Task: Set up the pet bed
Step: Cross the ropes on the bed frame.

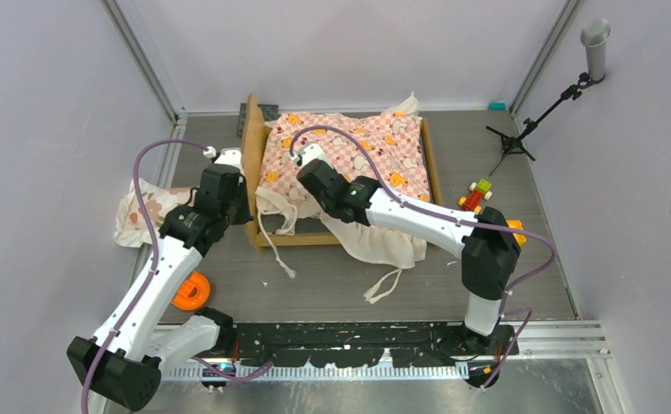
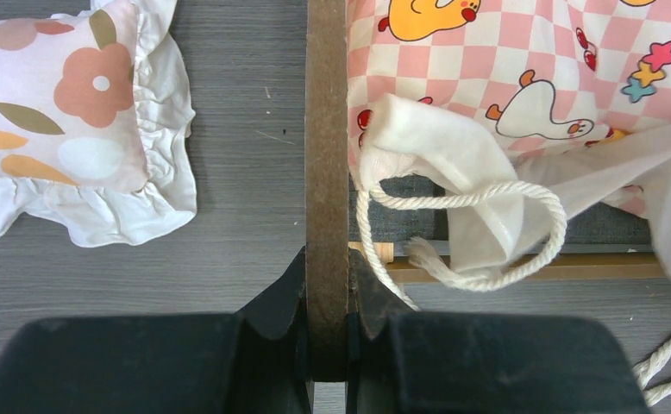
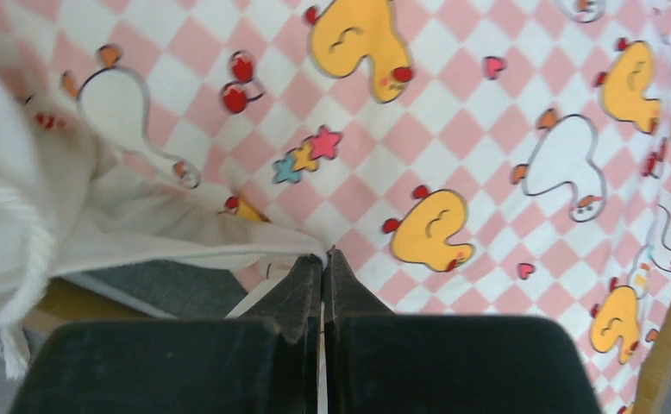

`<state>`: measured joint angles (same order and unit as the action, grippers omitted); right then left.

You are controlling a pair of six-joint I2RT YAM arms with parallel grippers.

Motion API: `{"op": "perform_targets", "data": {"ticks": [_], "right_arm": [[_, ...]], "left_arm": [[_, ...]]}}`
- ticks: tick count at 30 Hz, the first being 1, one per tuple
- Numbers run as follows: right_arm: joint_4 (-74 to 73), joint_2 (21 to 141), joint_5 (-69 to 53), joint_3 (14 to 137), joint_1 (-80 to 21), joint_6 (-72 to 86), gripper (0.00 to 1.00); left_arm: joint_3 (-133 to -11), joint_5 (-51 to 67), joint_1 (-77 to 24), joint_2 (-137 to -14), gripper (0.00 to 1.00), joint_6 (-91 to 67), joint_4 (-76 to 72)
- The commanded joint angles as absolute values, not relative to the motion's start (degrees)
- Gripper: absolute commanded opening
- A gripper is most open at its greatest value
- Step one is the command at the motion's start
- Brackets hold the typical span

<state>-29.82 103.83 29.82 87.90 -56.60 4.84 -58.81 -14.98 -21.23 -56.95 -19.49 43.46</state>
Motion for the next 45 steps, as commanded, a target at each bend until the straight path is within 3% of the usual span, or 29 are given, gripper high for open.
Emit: {"op": "perform_targets", "data": {"ticks": [1,20,26,30,35,39,42,45], "right_arm": [[-31.24,104.04,35.31,91.68,-54.62,9.28,0.01],[-32.79,108.40,28.16,98.15,-45.23,13.84,0.01],[-30.54,103.49,25.11,91.56,-45.17,13.19,0.32],[-28.65,95.87,23.58,87.48,-45.18,11.64,0.45],[-26.30,86.86,18.73,84.01,-45.79,7.18,0.50],[-22.09,81.48,2.24,80.05,-46.23,4.43,0.49],[-22.33,83.12,-11.88,80.11,-46.22,3.65,0.49],[-23.61,87.43,-16.18,81.71,-46.87,1.79,0.51]], "left_arm": [[-58.96,-12.57,-20.57,-56.95,0.00,-20.81,38.41],[-58.87,-12.22,-20.26,-57.49,0.00,-21.01,38.43],[-58.84,-11.41,-20.21,-57.81,0.00,-21.09,38.30],[-58.91,-10.75,-20.21,-58.25,0.00,-21.17,38.16],[-59.15,-10.44,-20.21,-58.62,0.00,-21.34,38.16],[-59.02,-10.41,-20.21,-58.88,0.00,-21.36,38.05],[-59.01,-10.44,-20.21,-58.89,0.00,-21.29,38.13],[-58.98,-10.67,-20.21,-58.65,0.00,-21.27,38.16]]}}
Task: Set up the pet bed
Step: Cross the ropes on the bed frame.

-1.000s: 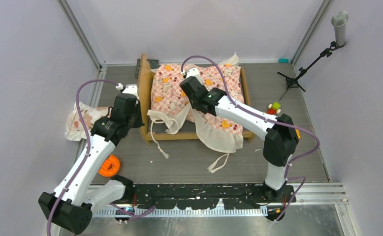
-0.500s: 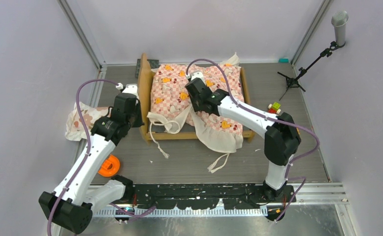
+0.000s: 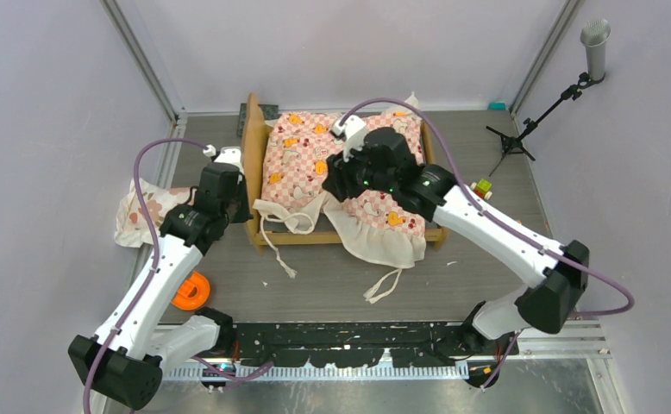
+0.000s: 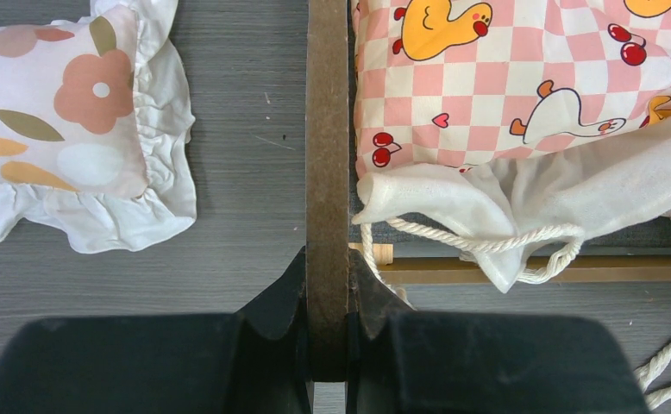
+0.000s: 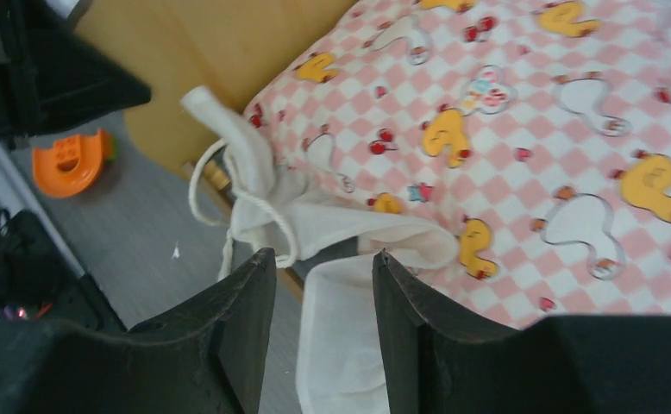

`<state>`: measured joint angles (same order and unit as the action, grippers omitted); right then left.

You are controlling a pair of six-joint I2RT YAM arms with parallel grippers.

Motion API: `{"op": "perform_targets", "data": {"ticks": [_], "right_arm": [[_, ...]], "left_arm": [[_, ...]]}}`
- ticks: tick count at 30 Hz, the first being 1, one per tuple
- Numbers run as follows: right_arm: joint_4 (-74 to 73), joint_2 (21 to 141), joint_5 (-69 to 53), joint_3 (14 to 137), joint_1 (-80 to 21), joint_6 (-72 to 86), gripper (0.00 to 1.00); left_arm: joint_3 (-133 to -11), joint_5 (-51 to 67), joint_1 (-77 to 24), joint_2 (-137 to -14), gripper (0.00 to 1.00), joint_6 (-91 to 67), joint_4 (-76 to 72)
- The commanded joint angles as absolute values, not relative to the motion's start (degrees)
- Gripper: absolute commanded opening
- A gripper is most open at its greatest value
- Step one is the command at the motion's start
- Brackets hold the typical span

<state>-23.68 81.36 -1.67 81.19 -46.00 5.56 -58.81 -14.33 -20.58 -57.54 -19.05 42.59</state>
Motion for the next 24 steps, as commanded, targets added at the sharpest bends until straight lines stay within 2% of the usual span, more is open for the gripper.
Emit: {"op": "perform_targets", "data": {"ticks": [1,10,24], "right_arm": [[-23.62,88.89,-16.56,82.04,-47.28,0.78,0.51],[-23.48,98.27,-25.02,86.94,-47.85,-9.56,0.55],[-21.27,101.19,-23.86,87.35,-49.31,-16.38,0.52]], "left_arm": [[-58.85,-10.64,-20.21,-58.56,0.00,-21.27,38.22],[-58.95,-10.99,-20.21,-58.36,0.00,-20.98,38.45],[-58.99,-11.20,-20.06,-58.27,0.00,-20.83,38.58]]}}
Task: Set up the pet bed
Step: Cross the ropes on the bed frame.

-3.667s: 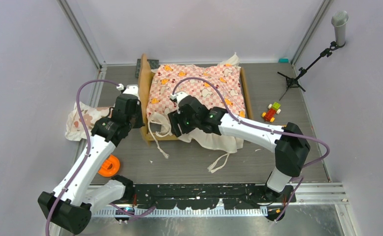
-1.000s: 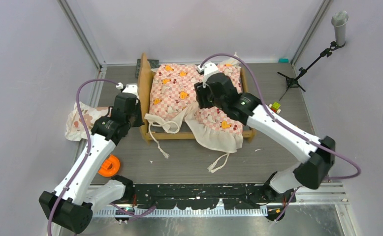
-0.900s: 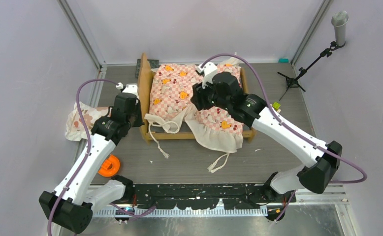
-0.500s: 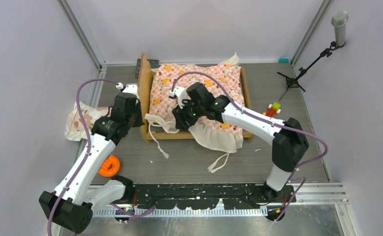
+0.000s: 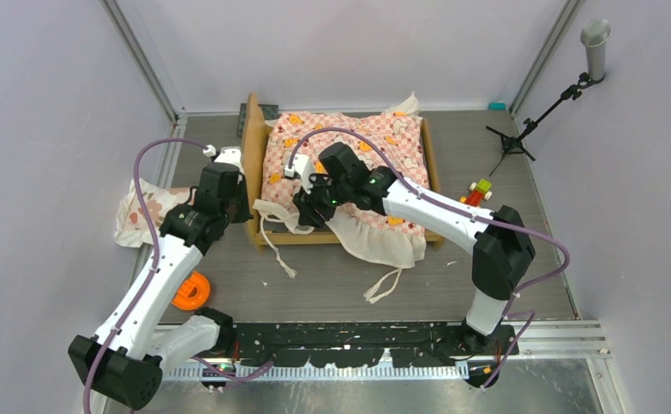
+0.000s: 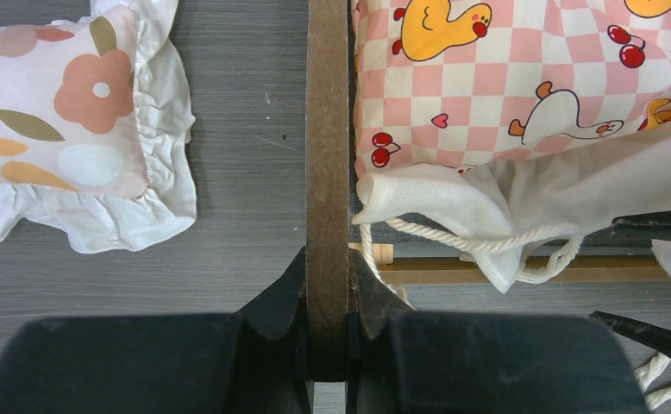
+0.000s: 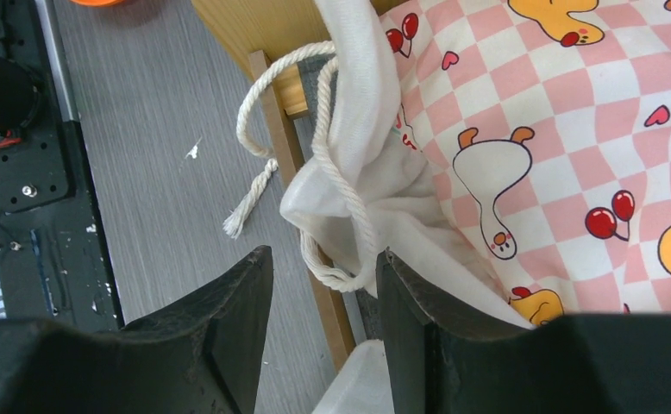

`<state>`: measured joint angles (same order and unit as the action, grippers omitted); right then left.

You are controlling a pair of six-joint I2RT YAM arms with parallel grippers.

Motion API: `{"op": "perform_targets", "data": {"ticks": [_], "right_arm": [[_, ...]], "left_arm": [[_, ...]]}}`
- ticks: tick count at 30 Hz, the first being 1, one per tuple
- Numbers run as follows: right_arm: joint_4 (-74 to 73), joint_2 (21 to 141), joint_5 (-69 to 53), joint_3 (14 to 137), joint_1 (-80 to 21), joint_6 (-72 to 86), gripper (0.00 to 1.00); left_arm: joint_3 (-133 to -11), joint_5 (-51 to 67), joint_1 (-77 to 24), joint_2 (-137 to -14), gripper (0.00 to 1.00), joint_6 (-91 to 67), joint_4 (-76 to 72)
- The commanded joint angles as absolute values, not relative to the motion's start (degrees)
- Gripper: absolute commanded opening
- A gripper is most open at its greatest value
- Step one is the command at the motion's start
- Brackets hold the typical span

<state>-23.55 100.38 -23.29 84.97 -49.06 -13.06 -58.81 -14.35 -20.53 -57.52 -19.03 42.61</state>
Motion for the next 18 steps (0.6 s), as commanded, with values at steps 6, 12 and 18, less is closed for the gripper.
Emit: {"op": "perform_targets", "data": {"ticks": [6,12,18], "right_arm": [[-21.19,103.95,-23.51,88.97,-49.30,-17.27,0.53],[-20.58,105.64,-22.77,89.55,-49.24,-17.49,0.52],[-20.51,106.72,-23.05,89.50,-49.30,-17.21,0.45]], "left_arm": [[-58.91,-11.07,-19.89,-58.12,0.00,-20.91,38.68],[-58.83,-11.07,-19.80,-57.84,0.00,-20.84,38.84],[-58.73,-11.18,-19.59,-57.75,0.00,-20.83,38.88]]}}
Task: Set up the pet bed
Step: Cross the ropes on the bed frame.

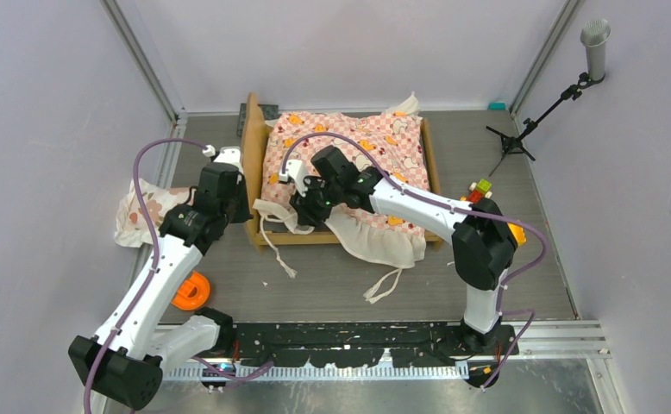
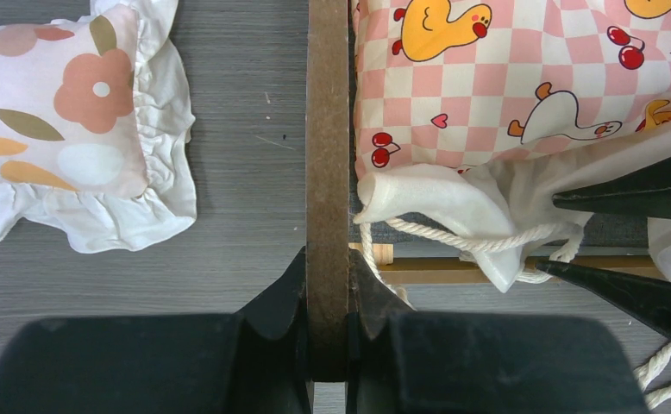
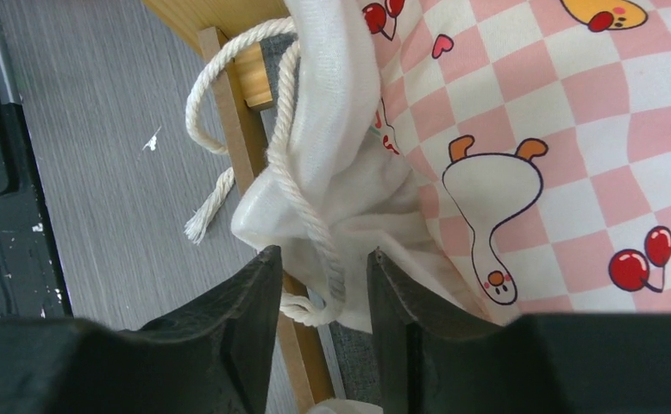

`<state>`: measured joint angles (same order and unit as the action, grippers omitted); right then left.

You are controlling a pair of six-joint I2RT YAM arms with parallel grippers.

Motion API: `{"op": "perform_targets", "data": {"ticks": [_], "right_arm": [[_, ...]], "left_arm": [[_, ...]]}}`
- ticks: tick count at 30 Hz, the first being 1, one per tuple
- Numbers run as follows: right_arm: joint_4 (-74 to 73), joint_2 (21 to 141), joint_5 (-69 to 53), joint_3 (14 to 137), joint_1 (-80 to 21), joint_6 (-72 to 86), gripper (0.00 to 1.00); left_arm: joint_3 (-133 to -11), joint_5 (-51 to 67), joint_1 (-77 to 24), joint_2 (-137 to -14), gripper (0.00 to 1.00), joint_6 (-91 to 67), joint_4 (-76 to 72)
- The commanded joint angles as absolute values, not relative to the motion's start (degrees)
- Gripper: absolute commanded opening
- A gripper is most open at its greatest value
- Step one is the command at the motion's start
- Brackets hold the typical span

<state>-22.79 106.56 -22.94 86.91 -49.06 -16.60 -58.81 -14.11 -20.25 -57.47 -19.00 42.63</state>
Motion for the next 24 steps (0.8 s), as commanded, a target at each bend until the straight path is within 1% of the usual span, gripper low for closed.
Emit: {"op": "perform_targets", "data": {"ticks": [1,5,9,12,15,20,24], "right_arm": [[-20.49,106.78,-23.36,89.43,-49.31,-17.11,0.43],[-20.27,105.87,-24.30,88.76,-49.26,-15.93,0.29],[-18.82,103.89,-25.00,87.99,-49.31,-13.12,0.11],[-17.37,102.84,-25.65,88.04,-49.28,-9.81,0.01],[-15.88,102.68,-25.01,88.96,-49.25,-4.57,0.01],[-17.55,104.40,-24.23,93.06,-49.13,5.22,0.01],[-14.75,104.38,-24.81,93.34,-48.80,13.66,0.01]], "left_arm": [[-58.79,-11.09,-19.60,-57.74,0.00,-20.83,38.88],[-58.78,-10.88,-19.60,-57.92,0.00,-20.83,38.78],[-58.88,-10.90,-19.51,-57.84,0.00,-20.74,38.92],[-58.85,-10.81,-19.51,-57.79,0.00,-20.83,38.86],[-59.09,-10.77,-19.51,-57.90,0.00,-20.73,38.97],[-59.31,-10.74,-19.42,-57.78,0.00,-20.66,39.26],[-59.48,-10.72,-19.36,-57.83,0.00,-20.57,39.45]]}}
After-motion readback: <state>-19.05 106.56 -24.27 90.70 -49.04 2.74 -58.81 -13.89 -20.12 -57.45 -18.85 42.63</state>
